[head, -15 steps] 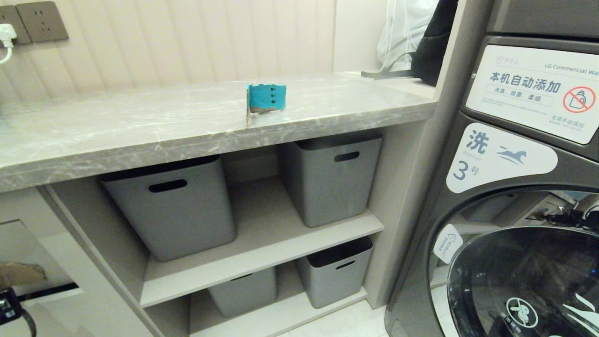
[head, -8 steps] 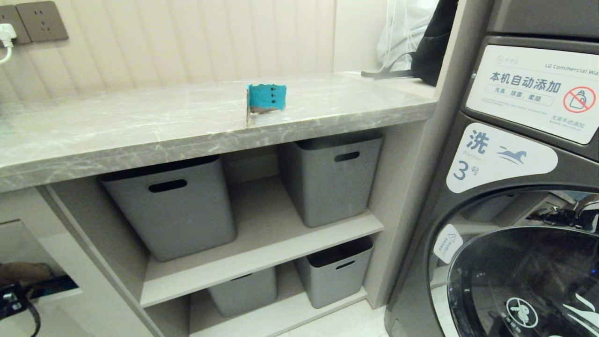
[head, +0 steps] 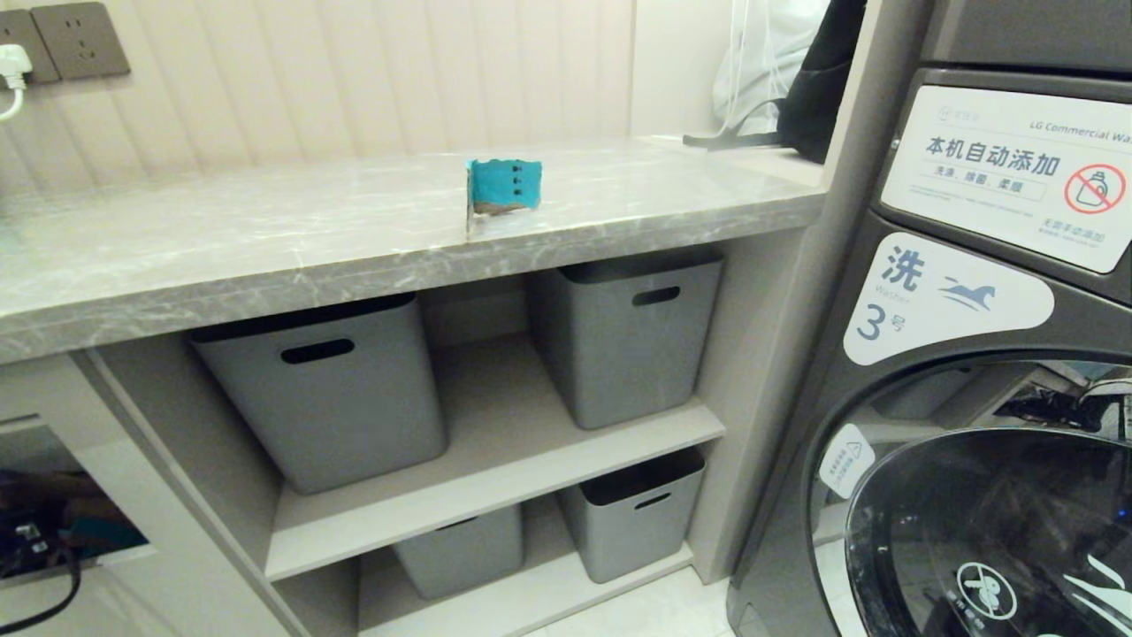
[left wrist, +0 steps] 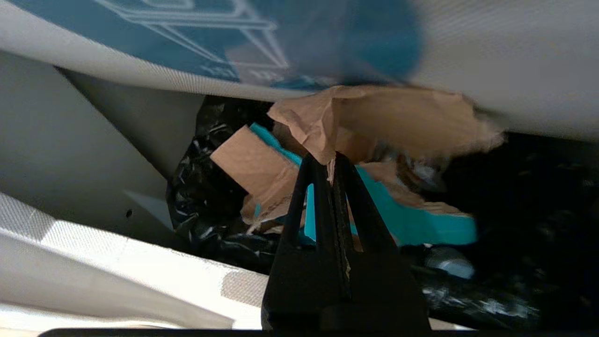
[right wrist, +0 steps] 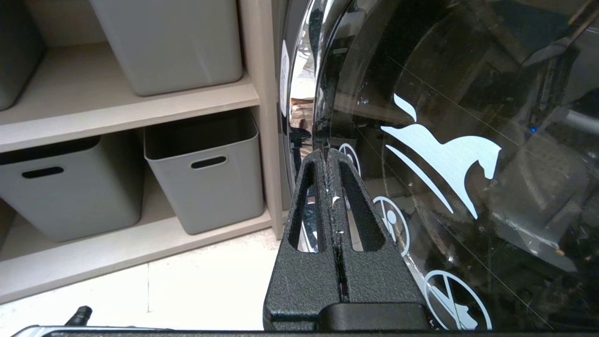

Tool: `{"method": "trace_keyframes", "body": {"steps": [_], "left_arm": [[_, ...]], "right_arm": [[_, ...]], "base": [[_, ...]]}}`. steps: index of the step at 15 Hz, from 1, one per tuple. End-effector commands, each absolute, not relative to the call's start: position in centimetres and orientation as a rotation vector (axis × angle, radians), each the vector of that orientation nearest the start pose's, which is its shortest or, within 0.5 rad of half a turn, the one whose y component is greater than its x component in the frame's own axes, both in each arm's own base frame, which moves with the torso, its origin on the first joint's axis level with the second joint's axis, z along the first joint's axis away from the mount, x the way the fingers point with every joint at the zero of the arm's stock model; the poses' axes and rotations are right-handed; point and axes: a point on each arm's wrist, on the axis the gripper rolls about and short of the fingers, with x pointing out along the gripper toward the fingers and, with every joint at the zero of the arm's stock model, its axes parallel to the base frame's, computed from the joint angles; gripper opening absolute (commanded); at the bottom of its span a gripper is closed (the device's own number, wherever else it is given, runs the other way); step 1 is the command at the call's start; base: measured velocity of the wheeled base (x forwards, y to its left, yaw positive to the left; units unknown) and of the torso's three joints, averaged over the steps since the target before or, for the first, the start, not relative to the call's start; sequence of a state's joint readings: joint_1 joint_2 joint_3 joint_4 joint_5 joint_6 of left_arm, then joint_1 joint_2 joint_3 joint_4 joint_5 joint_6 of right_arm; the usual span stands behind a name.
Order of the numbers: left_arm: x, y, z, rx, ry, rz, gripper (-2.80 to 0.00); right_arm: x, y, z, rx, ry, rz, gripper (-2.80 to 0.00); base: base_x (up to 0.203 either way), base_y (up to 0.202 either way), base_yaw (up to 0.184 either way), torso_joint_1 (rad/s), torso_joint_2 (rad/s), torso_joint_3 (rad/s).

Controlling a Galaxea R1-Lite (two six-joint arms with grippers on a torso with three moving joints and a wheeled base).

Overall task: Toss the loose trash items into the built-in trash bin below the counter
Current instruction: Put the garbage in the trash can

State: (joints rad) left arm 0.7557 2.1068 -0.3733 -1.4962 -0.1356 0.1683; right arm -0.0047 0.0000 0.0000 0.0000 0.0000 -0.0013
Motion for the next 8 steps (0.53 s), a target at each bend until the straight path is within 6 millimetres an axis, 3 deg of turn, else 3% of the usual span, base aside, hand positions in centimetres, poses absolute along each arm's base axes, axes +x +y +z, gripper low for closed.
{"method": "trace_keyframes", "body": {"steps": [1, 8], "left_arm": [[22.34, 20.34, 4.29, 0.056, 0.278, 0.587, -2.80], [22.96, 20.79, 3.39, 0.042, 0.289, 0.584, -2.80]], "right_arm": [[-2.28, 0.01, 7.55, -0.002, 0.000, -0.005, -2.80], [-2.28, 0.01, 7.55, -0.002, 0.000, -0.005, -2.80]], "base": [[0.000, 0.000, 0.000, 0.000, 0.00, 0.000], [0.000, 0.000, 0.000, 0.000, 0.00, 0.000]]}}
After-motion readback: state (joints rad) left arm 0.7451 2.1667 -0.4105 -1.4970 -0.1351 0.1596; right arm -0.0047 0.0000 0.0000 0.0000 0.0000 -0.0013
